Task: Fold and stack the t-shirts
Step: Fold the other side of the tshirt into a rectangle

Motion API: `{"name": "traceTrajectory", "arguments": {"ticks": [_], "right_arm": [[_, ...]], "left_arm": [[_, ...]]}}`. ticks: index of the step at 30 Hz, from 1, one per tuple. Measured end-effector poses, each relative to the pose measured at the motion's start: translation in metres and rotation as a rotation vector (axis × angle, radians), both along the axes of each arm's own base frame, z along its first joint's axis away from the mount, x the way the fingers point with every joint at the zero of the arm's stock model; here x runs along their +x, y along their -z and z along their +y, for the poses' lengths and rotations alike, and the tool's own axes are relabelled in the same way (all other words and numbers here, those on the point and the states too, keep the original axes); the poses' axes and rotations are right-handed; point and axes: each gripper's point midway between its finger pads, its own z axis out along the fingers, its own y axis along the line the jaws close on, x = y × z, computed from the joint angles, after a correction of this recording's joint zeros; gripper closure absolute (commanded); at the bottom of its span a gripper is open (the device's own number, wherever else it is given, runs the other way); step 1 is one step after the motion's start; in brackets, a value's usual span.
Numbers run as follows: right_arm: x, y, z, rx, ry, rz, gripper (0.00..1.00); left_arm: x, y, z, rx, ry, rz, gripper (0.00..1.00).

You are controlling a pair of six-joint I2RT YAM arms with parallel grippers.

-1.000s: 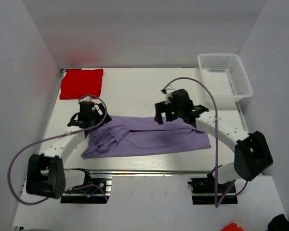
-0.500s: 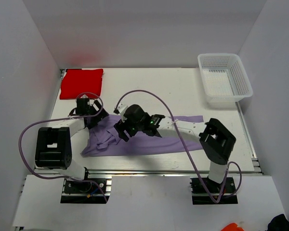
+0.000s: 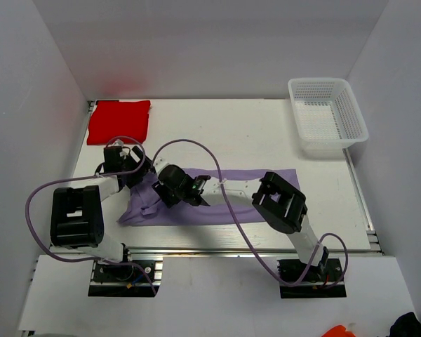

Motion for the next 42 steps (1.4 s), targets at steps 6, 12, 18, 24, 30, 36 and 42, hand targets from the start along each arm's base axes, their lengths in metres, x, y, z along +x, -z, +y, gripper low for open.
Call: {"name": "traceTrajectory", "arguments": {"ticks": [6, 12, 18, 24, 30, 36, 42], "right_arm": [[0.013, 0.011, -0.014, -0.053, 0.108, -0.016, 0.84], [0.02, 0.017, -0.042, -0.09, 0.233, -0.036, 1.0], [0.006, 0.01, -0.073, -0.089, 0.262, -0.021, 1.0], [-0.016, 0.004, -0.086, -0.038, 0.233, 0.041, 1.0], [-0.043, 0.002, -0.109, -0.017, 0.206, 0.093, 0.54], [-0.06, -0.012, -0.105, 0.024, 0.115, 0.123, 0.44], [-0.054, -0.037, -0.082, 0.085, 0.064, 0.095, 0.42]], "left_arm": [[0.0, 0.0, 0.002, -0.006, -0.004, -0.004, 0.0], [0.0, 0.0, 0.004, -0.009, -0.008, -0.006, 0.0], [0.0, 0.0, 0.005, -0.011, -0.011, -0.004, 0.0], [0.0, 0.0, 0.005, -0.011, -0.01, -0.004, 0.0], [0.0, 0.0, 0.006, -0.012, -0.011, -0.003, 0.0], [-0.001, 0.0, 0.004, -0.006, 0.011, -0.008, 0.0], [-0.009, -0.002, 0.002, -0.002, 0.055, 0.02, 0.0]]}}
